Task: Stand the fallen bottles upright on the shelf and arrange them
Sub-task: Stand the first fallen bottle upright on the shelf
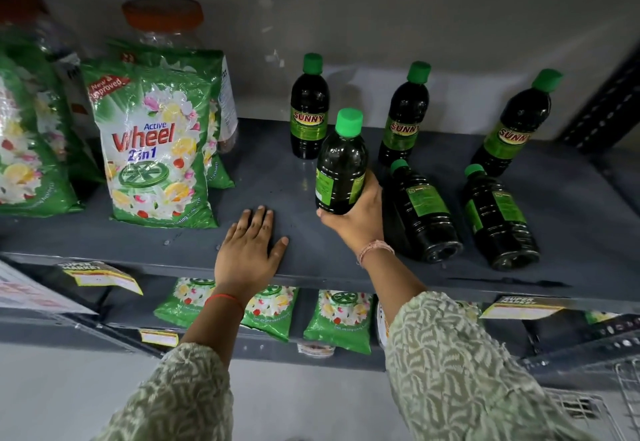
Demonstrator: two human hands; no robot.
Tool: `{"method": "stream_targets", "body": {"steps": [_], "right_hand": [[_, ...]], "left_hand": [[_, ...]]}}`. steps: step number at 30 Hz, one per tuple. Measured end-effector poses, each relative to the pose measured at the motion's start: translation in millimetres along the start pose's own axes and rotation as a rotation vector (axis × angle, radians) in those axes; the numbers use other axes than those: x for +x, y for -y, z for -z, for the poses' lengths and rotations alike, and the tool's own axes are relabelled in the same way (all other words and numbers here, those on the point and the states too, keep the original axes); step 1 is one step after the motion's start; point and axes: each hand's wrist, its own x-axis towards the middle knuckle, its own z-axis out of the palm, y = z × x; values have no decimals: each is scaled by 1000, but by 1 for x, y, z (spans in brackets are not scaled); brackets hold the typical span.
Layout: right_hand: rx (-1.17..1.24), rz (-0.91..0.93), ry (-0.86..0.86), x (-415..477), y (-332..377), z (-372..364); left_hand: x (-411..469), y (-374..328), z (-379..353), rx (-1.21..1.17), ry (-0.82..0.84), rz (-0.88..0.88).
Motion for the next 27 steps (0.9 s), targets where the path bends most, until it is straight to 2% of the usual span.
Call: {"method": "stream_targets", "body": {"steps": [5, 9, 12, 17, 20, 22, 27], "right_hand": [[139, -35, 118, 1, -6, 5], [-14, 1, 24, 1, -4, -2], [122, -57, 16, 1, -5, 0], [174, -96, 149, 11, -8, 12], [53, -51, 59, 12, -6, 6], [56, -59, 24, 14, -7, 6], [103, -96, 143, 15, -19, 17]], "left_hand": [[-1, 0, -1, -10, -5, -1], [0, 0, -1, 1, 0, -3], [1, 1, -2, 11, -3, 1], [0, 1, -2, -2, -1, -3], [1, 1, -2, -9, -3, 2], [1, 1, -2, 2, 0, 4], [1, 1, -1, 18, 10, 8]]}}
